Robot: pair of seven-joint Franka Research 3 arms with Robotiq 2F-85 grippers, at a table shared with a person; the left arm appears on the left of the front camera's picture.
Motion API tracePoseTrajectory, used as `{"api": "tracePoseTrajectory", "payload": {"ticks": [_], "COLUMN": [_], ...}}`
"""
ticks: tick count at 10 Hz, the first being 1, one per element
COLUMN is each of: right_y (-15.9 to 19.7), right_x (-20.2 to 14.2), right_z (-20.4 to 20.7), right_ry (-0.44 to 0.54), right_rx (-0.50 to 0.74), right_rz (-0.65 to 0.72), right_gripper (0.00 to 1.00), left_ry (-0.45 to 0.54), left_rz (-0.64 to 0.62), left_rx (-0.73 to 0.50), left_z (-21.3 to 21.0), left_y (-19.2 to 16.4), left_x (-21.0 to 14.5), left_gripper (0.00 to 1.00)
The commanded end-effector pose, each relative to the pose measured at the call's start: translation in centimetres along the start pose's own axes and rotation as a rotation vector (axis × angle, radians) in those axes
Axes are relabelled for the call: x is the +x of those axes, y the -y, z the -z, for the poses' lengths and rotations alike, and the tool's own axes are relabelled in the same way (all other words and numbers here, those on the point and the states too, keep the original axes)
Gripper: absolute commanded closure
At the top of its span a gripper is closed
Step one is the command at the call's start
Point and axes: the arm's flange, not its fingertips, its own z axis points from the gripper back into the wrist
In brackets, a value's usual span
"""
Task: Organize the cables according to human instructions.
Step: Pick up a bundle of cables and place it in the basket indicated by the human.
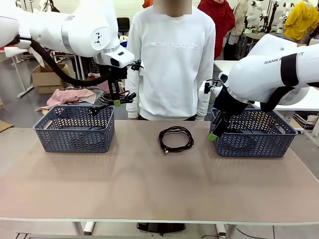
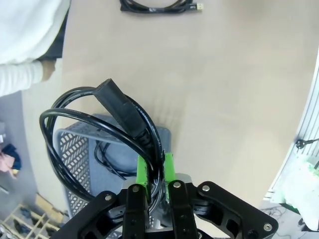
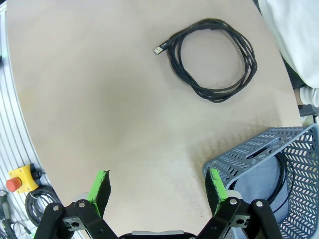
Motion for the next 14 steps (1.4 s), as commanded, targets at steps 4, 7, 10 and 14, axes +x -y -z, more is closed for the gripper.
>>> {"api": "tracePoseTrajectory", "payload": {"ticks": [4,7,10,14], "right_y": [0.0,0.0,0.0,0.0], "right_x": [0.1,0.1,0.1,0.1], "right_z": [-0.1,-0.1,-0.1,-0.1], "right_ry": [0.001,0.001,0.001,0.001], "right_rx": [-0.003,-0.003,-0.003,-0.003], "right_rz": [0.001,0.001,0.001,0.001], "right_gripper": [0.00,0.00,0.00,0.00], "left_ry": [-0.013,0.027,0.056,0.002], "left_rz": [0.004,0.090,0.162,0.163], "left_rx": [0.008,-0.016,-0.057,-0.004], "left_z": [-0.6,-1.3,-2.7,-1.2], "left_y": [-0.3,-0.1,-1.1,-3.1], "left_x": [0.0,-2.4,-7.5,-12.2], "left_gripper": [1.00,0.85,0.85,0.85]}}
